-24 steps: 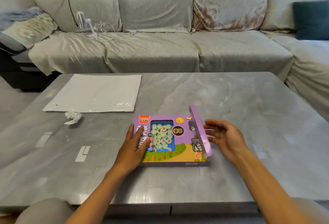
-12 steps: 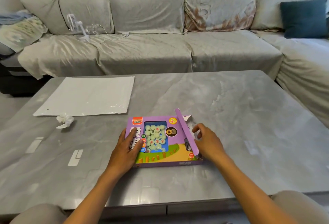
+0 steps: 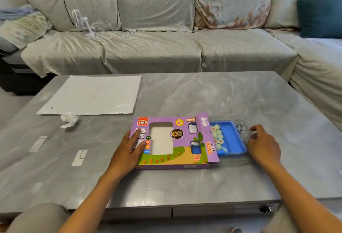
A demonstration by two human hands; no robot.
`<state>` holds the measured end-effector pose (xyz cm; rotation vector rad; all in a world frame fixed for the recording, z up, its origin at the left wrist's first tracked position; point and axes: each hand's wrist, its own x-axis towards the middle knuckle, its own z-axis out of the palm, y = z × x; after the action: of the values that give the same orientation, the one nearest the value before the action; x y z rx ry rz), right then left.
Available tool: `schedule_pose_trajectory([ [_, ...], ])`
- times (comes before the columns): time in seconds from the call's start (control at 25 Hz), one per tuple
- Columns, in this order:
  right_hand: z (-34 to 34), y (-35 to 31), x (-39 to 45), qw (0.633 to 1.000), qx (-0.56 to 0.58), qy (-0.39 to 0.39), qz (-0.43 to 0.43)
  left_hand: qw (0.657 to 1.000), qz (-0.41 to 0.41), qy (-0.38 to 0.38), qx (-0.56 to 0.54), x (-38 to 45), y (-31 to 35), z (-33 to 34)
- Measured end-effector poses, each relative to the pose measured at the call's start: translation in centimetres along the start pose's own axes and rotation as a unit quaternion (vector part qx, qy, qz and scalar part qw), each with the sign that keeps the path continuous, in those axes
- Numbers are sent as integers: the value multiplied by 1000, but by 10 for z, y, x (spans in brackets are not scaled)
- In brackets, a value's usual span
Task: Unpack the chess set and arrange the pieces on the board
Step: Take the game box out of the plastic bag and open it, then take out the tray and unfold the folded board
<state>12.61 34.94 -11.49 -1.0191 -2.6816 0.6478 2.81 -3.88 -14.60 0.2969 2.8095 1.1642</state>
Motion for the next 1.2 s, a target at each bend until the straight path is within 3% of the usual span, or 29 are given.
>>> schedule_pose_trajectory([
  [0.24, 11, -3, -5, 1000, 4, 21, -21, 994, -40, 38, 93, -5, -45, -50],
  [0.32, 13, -6, -7, 1000, -2, 24, -21, 973, 0, 126, 193, -13, -48, -65],
  [0.36, 15, -6, -6, 999, -6, 25, -21, 964, 57, 133, 223, -20, -41, -66],
  [0.44, 17, -7, -6, 999, -11, 29, -17, 955, 152, 6, 254, -35, -16, -51],
  [0.52, 19, -12, -9, 999, -16, 25, -21, 934, 164, -101, 300, -44, -4, -29],
  [0.64, 20, -17, -13, 999, -16, 23, -27, 937, 194, -31, 289, -37, 2, -34],
  [0.8, 23, -26, -16, 1000, 1, 14, -21, 917, 265, 80, 287, 1, 2, -100],
  [0.96, 39, -60, -23, 999, 30, -6, -34, 919, 193, 96, 331, 84, 2, -154],
  [1.2, 75, -87, -25, 999, 21, 14, -32, 905, 95, 66, 410, 187, -47, -154],
])
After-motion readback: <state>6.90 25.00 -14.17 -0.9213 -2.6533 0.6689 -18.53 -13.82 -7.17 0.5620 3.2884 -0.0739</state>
